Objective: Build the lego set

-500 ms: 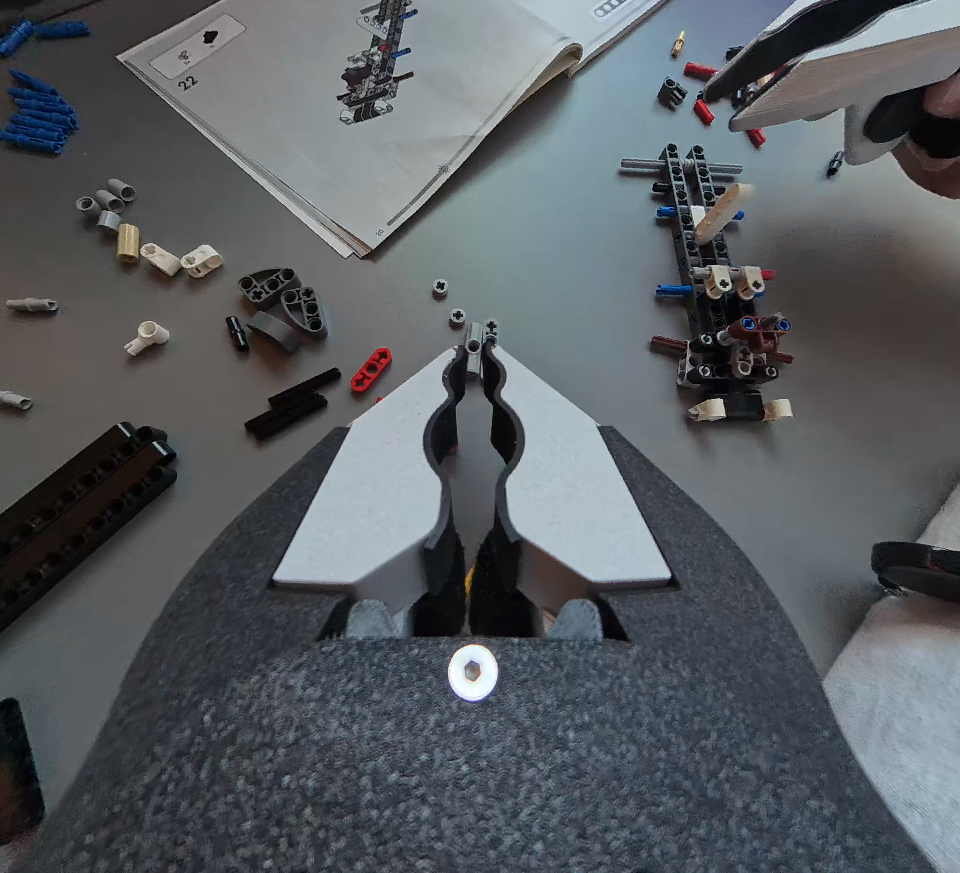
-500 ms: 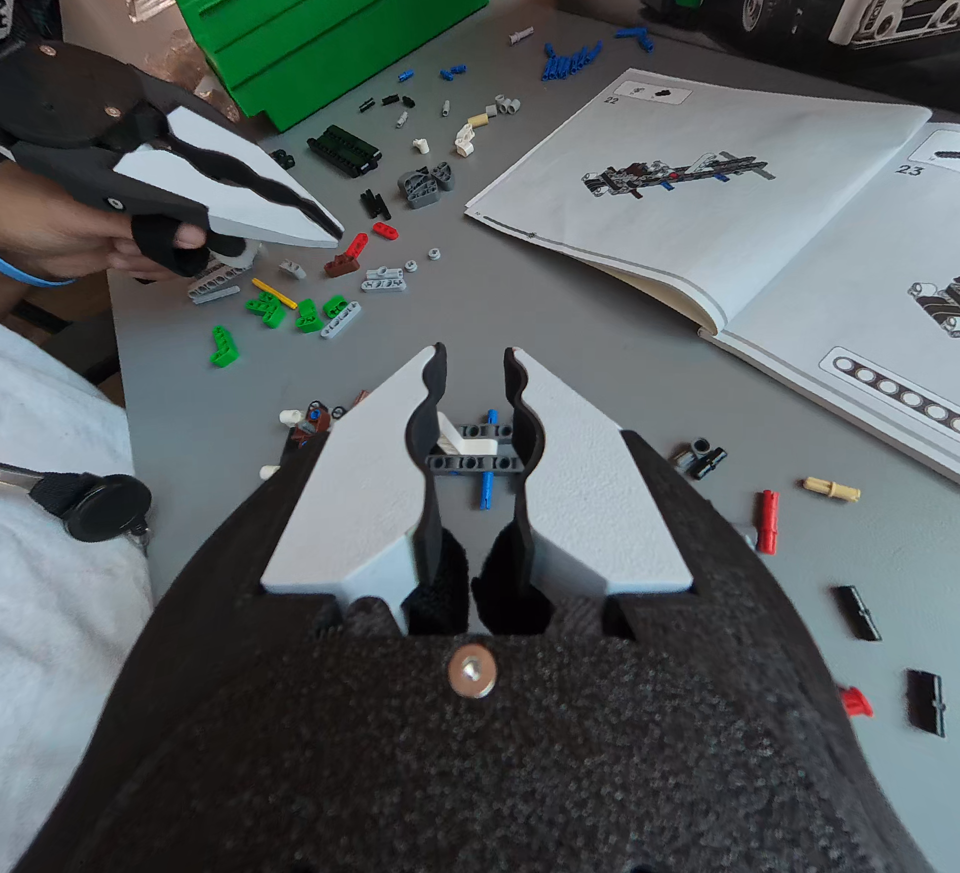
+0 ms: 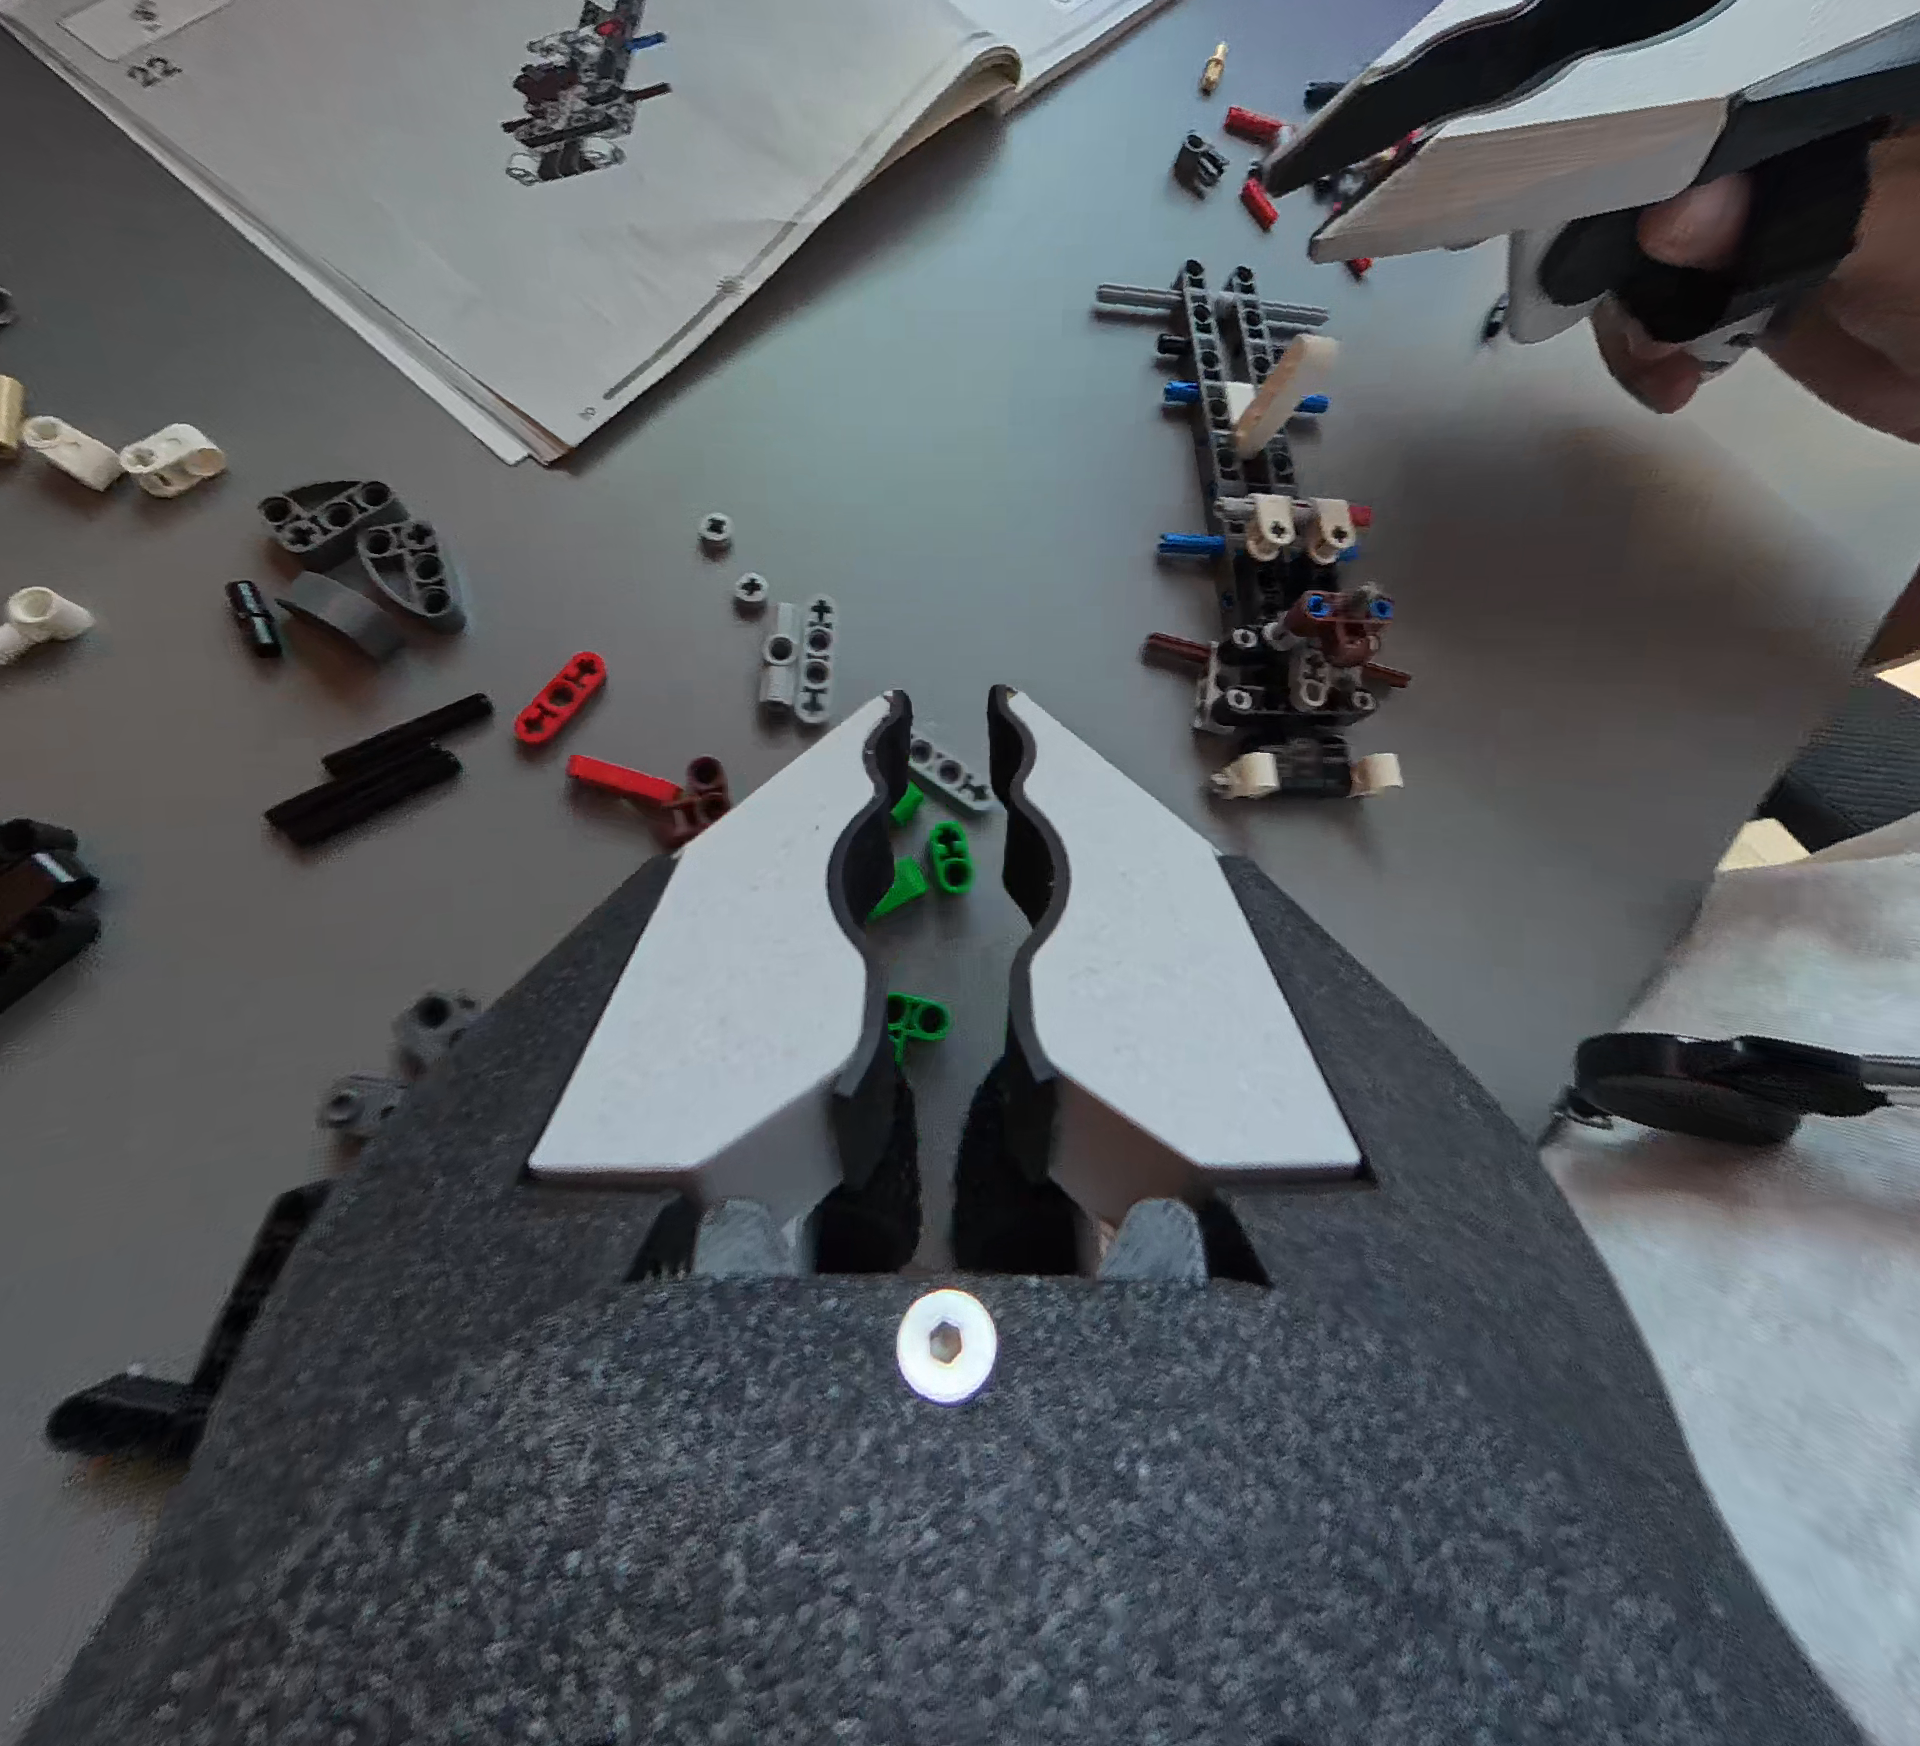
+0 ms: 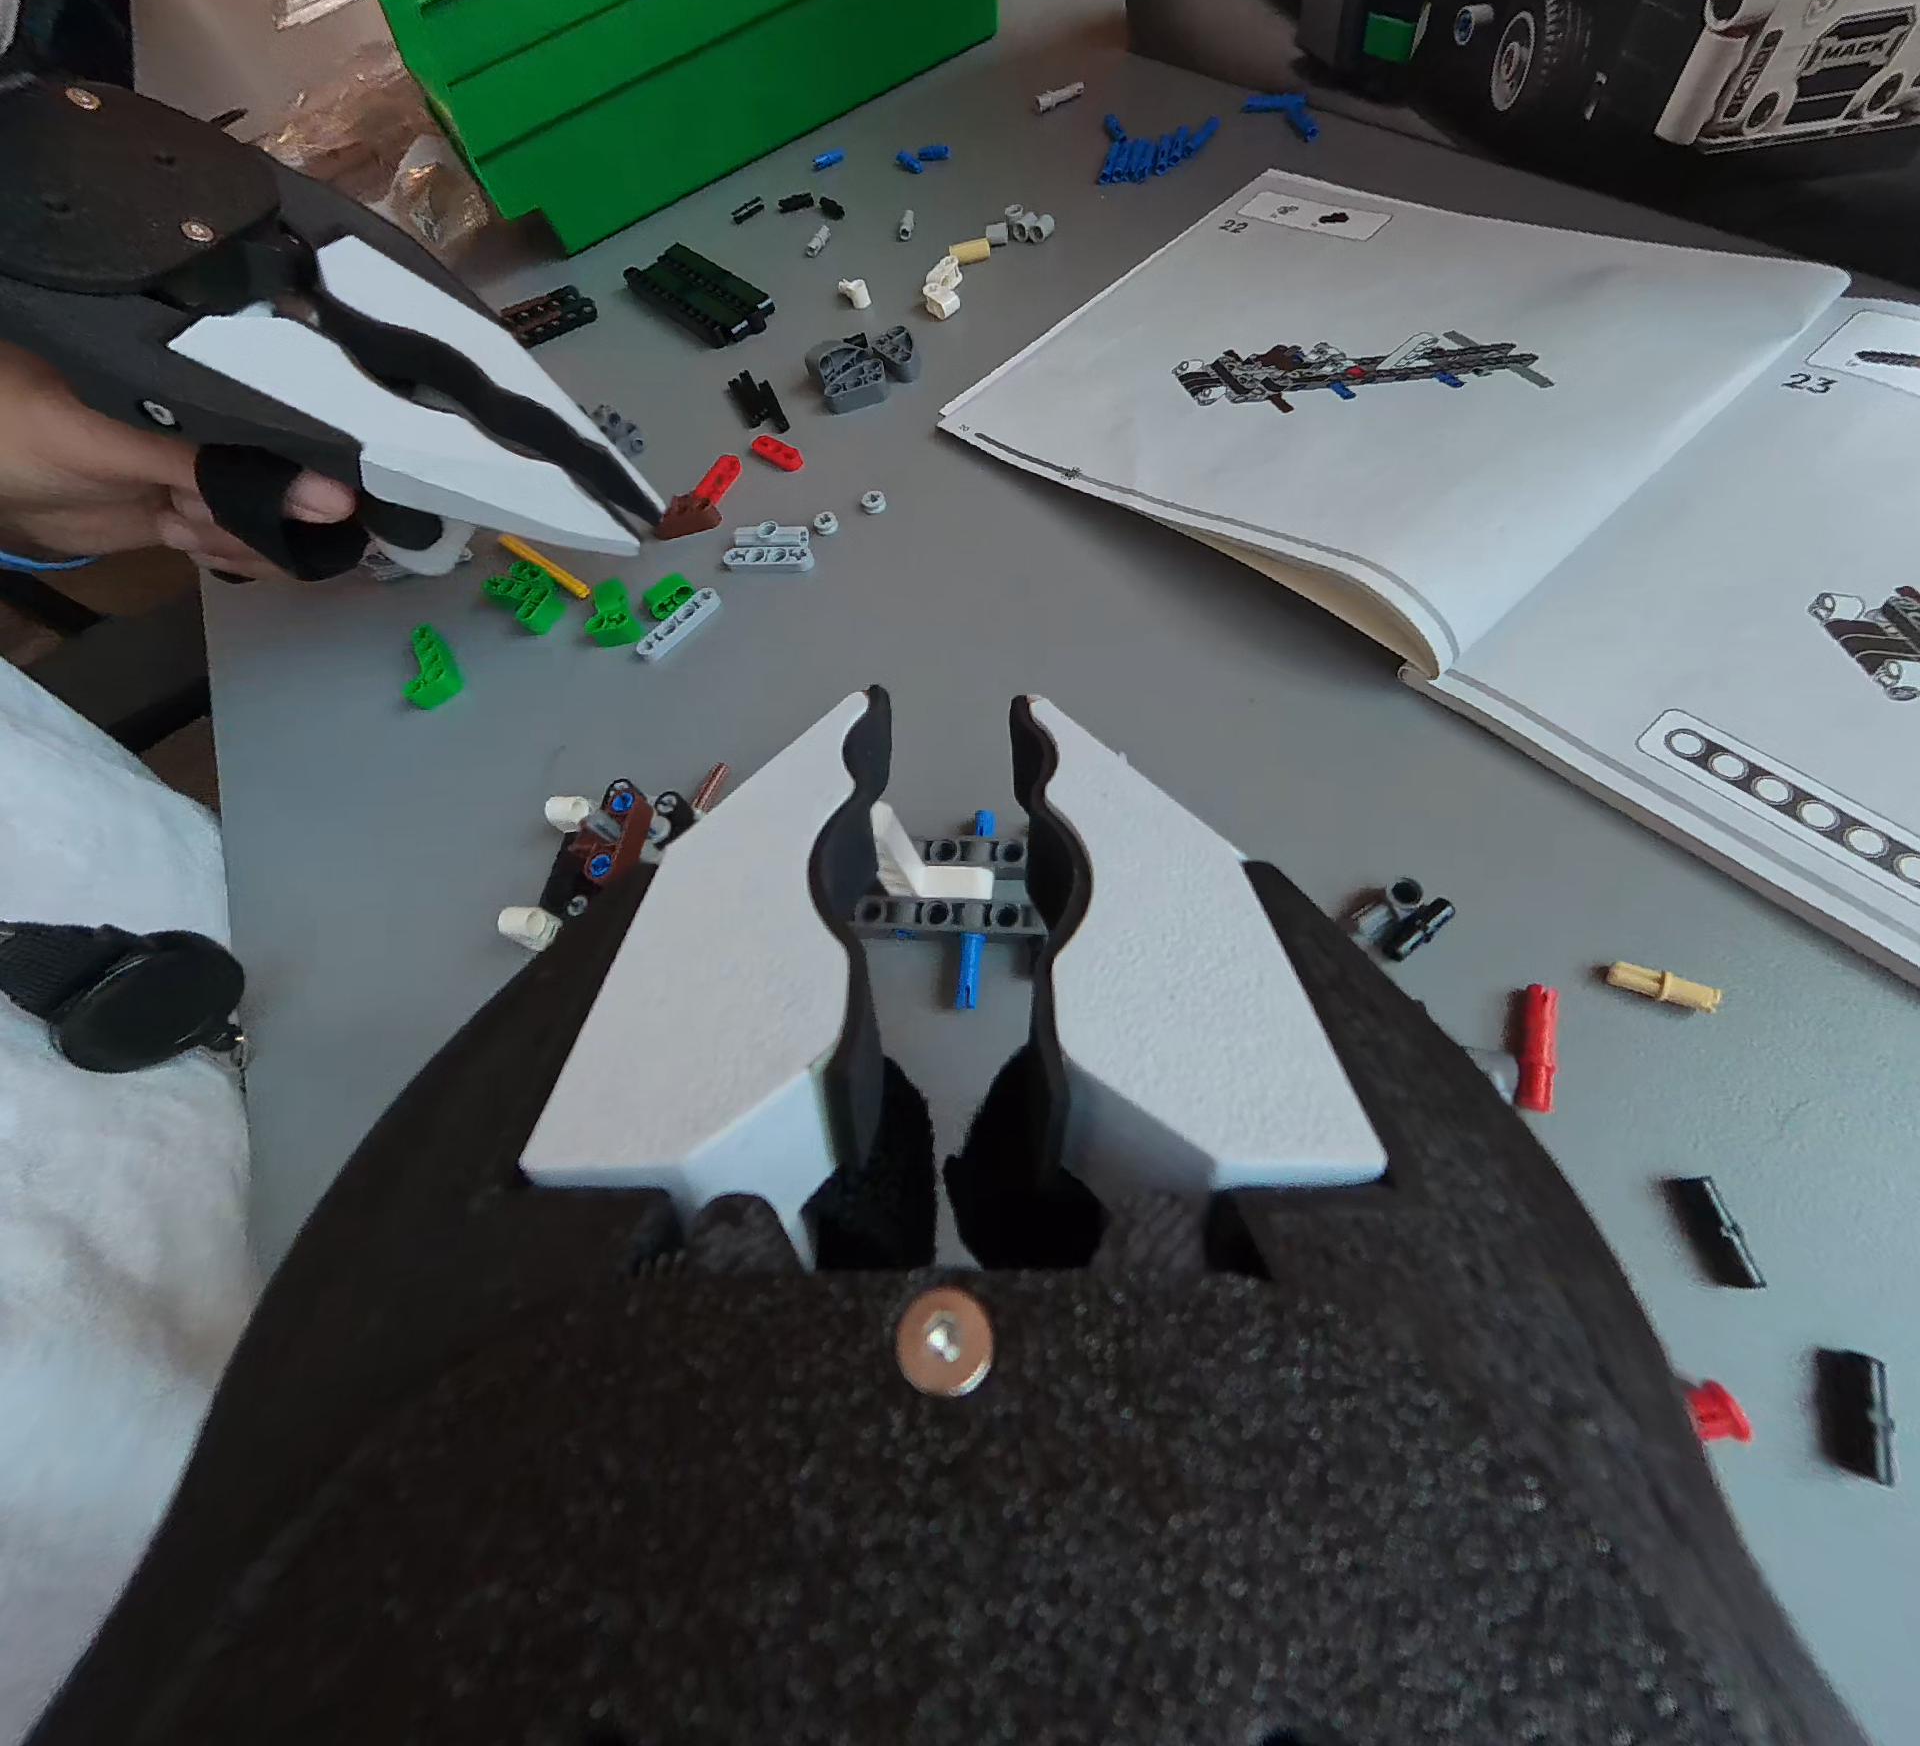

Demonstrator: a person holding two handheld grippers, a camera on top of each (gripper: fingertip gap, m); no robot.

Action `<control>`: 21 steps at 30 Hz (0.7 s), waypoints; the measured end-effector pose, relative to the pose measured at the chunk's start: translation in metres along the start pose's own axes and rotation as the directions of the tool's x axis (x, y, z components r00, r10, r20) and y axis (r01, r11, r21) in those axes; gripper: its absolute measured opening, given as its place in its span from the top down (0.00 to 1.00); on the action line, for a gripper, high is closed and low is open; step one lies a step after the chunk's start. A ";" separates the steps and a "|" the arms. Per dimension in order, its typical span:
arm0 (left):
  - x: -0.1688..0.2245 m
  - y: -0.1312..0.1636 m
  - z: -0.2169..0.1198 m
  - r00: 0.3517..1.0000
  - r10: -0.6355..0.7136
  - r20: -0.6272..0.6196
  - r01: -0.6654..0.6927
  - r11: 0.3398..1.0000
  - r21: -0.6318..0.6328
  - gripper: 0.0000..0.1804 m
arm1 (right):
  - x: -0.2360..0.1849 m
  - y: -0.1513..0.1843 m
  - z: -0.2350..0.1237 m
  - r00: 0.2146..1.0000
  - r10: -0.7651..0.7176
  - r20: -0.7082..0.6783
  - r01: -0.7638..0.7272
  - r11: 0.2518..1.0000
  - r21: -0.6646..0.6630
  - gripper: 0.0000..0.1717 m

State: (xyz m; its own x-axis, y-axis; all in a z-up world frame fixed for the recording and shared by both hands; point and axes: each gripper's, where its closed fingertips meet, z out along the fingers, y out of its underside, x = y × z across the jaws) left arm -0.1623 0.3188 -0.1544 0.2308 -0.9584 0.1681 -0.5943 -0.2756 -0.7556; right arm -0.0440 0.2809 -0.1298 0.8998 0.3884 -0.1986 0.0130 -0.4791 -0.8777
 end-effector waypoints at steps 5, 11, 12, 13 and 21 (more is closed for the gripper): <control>0.055 0.015 -0.001 0.994 0.051 -0.092 -0.052 0.999 -0.006 0.80 | -0.022 0.014 -0.012 0.998 0.033 0.051 -0.032 0.999 -0.012 0.85; 0.083 0.037 0.017 0.991 0.132 -0.007 -0.132 0.990 -0.050 0.69 | -0.041 0.035 -0.025 0.997 -0.010 0.081 0.015 0.998 -0.058 0.85; 0.081 0.038 0.020 0.990 0.139 0.022 -0.138 0.989 -0.049 0.68 | -0.043 0.036 -0.027 0.996 -0.015 0.089 0.020 0.998 -0.059 0.85; 0.082 0.039 0.022 0.987 0.157 0.040 -0.155 0.987 -0.051 0.69 | -0.045 0.037 -0.029 0.995 -0.019 0.094 0.025 0.998 -0.057 0.85; 0.085 0.035 0.027 0.972 0.207 0.107 -0.201 0.978 -0.058 0.77 | -0.056 0.049 -0.037 0.990 0.028 0.141 -0.022 0.999 -0.042 0.86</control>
State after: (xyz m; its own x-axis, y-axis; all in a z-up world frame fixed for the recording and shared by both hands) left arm -0.1431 0.2299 -0.1835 0.1844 -0.9810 -0.0607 -0.6724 -0.0808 -0.7357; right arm -0.0779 0.2065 -0.1458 0.8296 0.4818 -0.2821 0.0117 -0.5200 -0.8541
